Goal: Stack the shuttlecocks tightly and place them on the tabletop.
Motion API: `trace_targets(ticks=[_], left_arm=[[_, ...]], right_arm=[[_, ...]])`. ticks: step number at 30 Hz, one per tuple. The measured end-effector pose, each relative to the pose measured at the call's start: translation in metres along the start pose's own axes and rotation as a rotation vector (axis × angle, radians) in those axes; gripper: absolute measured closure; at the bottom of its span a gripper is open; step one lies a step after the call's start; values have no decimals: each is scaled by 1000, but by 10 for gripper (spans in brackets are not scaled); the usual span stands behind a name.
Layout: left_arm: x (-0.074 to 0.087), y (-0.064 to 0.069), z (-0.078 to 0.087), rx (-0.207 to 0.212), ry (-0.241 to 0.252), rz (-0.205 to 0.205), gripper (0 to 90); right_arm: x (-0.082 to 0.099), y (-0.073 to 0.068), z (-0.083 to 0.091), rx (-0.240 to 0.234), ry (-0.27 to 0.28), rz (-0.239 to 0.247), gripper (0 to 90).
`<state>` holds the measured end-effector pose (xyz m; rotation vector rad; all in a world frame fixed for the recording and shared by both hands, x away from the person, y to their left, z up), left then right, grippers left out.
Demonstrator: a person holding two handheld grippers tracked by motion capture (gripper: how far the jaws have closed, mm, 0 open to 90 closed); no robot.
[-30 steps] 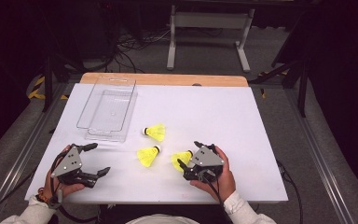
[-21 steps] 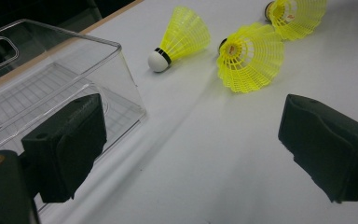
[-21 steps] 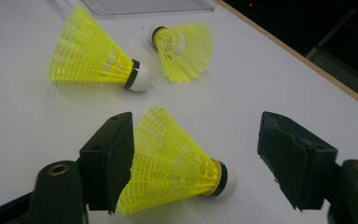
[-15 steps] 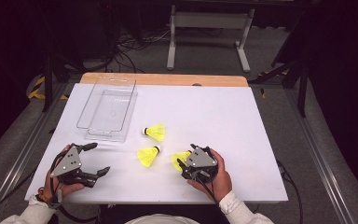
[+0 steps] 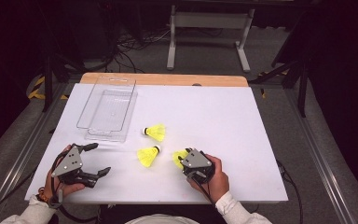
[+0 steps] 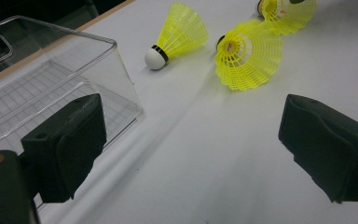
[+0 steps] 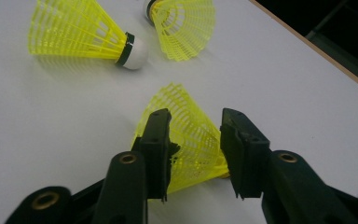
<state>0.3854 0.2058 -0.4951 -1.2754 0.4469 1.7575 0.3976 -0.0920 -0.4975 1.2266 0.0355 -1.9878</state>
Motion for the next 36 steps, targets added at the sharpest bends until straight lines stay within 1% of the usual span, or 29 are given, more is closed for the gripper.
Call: trace_targets(ticks=[2, 6, 7, 8, 12, 14, 15, 18, 20, 22, 23, 26, 27, 28, 29, 30, 34, 36], left_arm=[[0, 0, 0, 1, -1, -1, 85], [0, 0, 0, -1, -2, 1, 85], [0, 0, 0, -1, -2, 1, 85], [0, 0, 0, -1, -3, 0, 85], [1, 0, 0, 1, -6, 0, 85], [1, 0, -1, 2, -11, -1, 85], [1, 0, -1, 2, -11, -1, 85], [1, 0, -1, 2, -10, 2, 84], [1, 0, -1, 1, -10, 3, 84], [1, -1, -1, 1, -9, 3, 84], [1, -1, -1, 0, -9, 3, 84], [1, -1, -1, 1, -9, 8, 84], [1, -1, -1, 1, -9, 8, 84], [1, 0, -1, 2, -10, 6, 84], [1, 0, -2, 2, -11, 6, 84], [1, 0, -2, 2, -11, 6, 84], [1, -1, -1, -4, -9, 10, 85], [1, -2, -2, -11, -14, 9, 84]], right_arm=[[0, 0, 0, 7, -4, 7, 703], [-1, 3, 4, 36, -1, 16, 788], [-1, 5, 5, 46, -3, 13, 812], [-1, 5, 5, 46, -3, 13, 812], [0, 13, 7, 87, -8, 1, 887], [0, 18, 8, 96, -8, 1, 900], [0, 21, 9, 108, -6, 14, 900], [-1, 28, 10, 127, -5, 32, 900], [-1, 34, 10, 134, 3, 34, 900], [-3, 38, 10, 128, 12, 27, 900], [-4, 41, 11, 123, 24, 11, 900], [-7, 48, 12, 110, 57, -9, 900], [-7, 48, 12, 110, 57, -9, 900], [-8, 53, 12, 107, 68, -20, 900], [-9, 56, 12, 78, 91, -42, 900], [-10, 59, 11, 73, 103, -59, 900], [-18, 69, 5, 46, 140, -93, 900], [-22, 71, 1, 37, 149, -104, 900]])
Point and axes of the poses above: each handheld gripper's, and its own axes: z roughly backward along the jaws, x roughly out of its underside, y roughly to its right, the point moved 9 cm from there along -z, roughly forward along the jaws, and after that the axes turned 1 degree about -z, right-handed, at the moved point
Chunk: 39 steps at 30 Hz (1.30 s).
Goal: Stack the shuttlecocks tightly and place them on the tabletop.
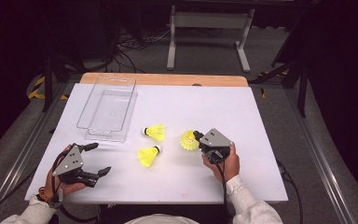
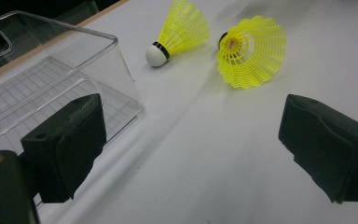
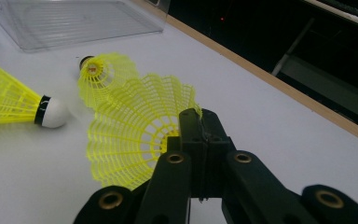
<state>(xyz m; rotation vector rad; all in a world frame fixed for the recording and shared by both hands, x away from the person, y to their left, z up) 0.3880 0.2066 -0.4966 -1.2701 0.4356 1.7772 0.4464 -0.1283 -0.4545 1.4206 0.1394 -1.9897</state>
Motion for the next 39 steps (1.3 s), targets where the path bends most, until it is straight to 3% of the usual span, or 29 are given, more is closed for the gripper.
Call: trace_targets(ticks=[10, 11, 17, 27, 34, 39], left_arm=[[1, -1, 0, -2, -1, 3, 84], [1, -1, 0, -2, -1, 3, 84], [0, 0, 0, 1, -1, 1, 85], [1, 0, -1, 4, -4, 1, 84], [1, 1, -1, 7, -6, -3, 84], [2, 1, -1, 11, -8, -4, 84]], right_arm=[[-13, -6, -26, -124, 43, -70, 900], [-15, -8, -29, -152, 52, -79, 900], [-16, -19, -43, -215, 35, -68, 900], [-3, -23, -58, -258, -7, -104, 900], [4, -18, -57, -268, -18, -132, 891], [18, -12, -56, -284, -77, -123, 810]])
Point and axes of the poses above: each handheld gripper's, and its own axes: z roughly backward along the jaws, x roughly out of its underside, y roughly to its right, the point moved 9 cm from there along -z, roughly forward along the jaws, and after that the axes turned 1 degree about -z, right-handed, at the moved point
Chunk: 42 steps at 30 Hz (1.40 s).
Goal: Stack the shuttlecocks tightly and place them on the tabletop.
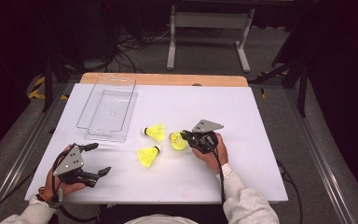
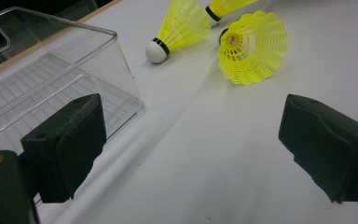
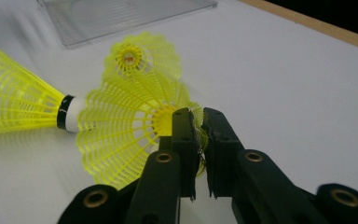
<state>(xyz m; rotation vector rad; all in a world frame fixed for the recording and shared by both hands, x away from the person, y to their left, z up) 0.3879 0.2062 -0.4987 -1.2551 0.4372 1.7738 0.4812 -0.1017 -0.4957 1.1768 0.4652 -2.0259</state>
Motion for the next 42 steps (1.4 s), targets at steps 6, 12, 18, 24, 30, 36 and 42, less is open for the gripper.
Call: trace_targets(ticks=[6, 12, 18, 24, 30, 36, 42], left_arm=[[1, 1, -1, 3, -6, -1, 84], [1, 1, -1, 5, -12, -11, 84], [1, 1, -1, 6, -11, -12, 84], [0, 1, -1, 2, -5, -11, 83], [-2, 3, -3, 1, -4, -24, 83], [-3, 5, -7, 6, -14, -43, 84], [-2, 5, -8, 6, -16, -44, 84]], right_arm=[[10, 10, 1, 16, -46, -9, 743], [17, 16, -1, 46, -93, 7, 668], [21, 18, 0, 64, -113, 22, 616], [20, 17, 9, 83, -105, 50, 526], [16, 17, 23, 119, -78, 67, 449], [14, 8, 38, 131, -49, 89, 412], [19, -3, 48, 113, -63, 118, 448]])
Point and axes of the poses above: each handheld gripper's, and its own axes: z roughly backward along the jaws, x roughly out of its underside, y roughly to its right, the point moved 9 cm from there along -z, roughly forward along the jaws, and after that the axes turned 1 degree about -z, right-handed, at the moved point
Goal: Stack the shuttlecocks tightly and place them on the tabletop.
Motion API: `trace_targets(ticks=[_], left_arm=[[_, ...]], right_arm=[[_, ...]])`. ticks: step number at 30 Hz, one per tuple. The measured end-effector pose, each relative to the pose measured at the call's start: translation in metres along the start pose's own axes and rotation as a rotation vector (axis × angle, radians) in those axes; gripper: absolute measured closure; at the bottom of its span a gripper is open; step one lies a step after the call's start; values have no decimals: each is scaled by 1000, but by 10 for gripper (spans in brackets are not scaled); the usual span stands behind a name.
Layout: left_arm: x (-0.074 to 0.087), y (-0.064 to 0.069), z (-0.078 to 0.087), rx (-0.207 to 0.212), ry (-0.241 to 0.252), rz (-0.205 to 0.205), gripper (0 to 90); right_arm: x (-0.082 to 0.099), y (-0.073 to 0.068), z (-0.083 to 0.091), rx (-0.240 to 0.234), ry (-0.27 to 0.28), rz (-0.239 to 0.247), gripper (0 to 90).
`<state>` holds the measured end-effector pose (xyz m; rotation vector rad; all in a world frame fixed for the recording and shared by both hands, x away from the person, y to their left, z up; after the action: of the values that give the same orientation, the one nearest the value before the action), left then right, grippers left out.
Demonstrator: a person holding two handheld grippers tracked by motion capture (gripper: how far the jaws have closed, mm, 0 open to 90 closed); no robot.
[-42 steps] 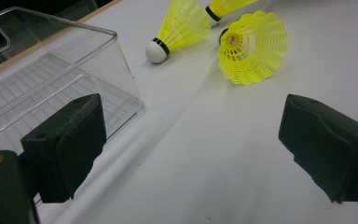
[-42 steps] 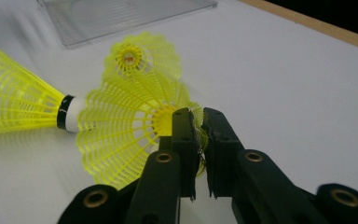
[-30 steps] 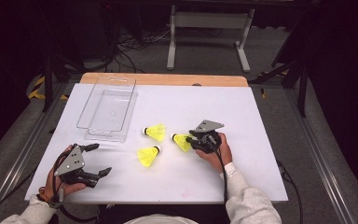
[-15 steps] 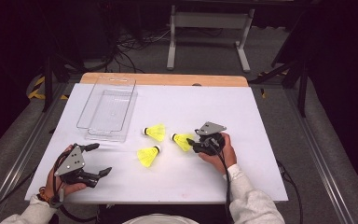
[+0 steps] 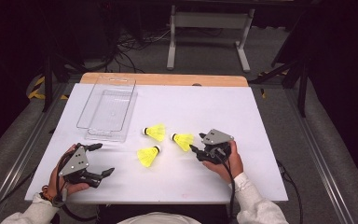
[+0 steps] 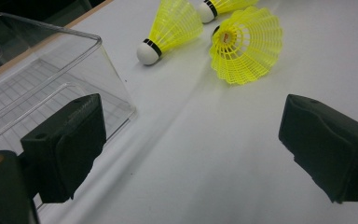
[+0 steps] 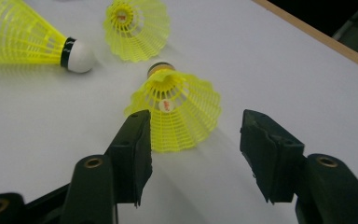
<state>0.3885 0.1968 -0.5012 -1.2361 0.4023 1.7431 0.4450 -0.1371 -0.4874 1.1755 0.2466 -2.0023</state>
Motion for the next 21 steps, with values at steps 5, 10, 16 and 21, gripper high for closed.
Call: trace_targets(ticks=[5, 10, 16, 21], left_arm=[[-1, 1, 1, -1, 2, -9, 83], [0, 1, 1, 0, -2, -11, 83], [0, 1, 3, -5, 2, -10, 83], [1, 1, 1, -3, -5, -13, 83]], right_arm=[[6, -14, 0, -23, -40, 38, 487], [8, -29, -4, -57, -63, 59, 488], [7, -36, -13, -66, -77, 63, 509], [7, -38, -23, -57, -84, 54, 563]])
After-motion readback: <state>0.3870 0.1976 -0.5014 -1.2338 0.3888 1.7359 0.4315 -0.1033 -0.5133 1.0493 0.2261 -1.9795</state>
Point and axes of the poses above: each handheld gripper's, and its own axes: z roughly backward along the jaws, x roughly out of its underside, y roughly to its right, the point moved 9 cm from there along -z, roughly forward along the jaws, and after that the axes turned 1 degree about -z, right-handed, at the moved point
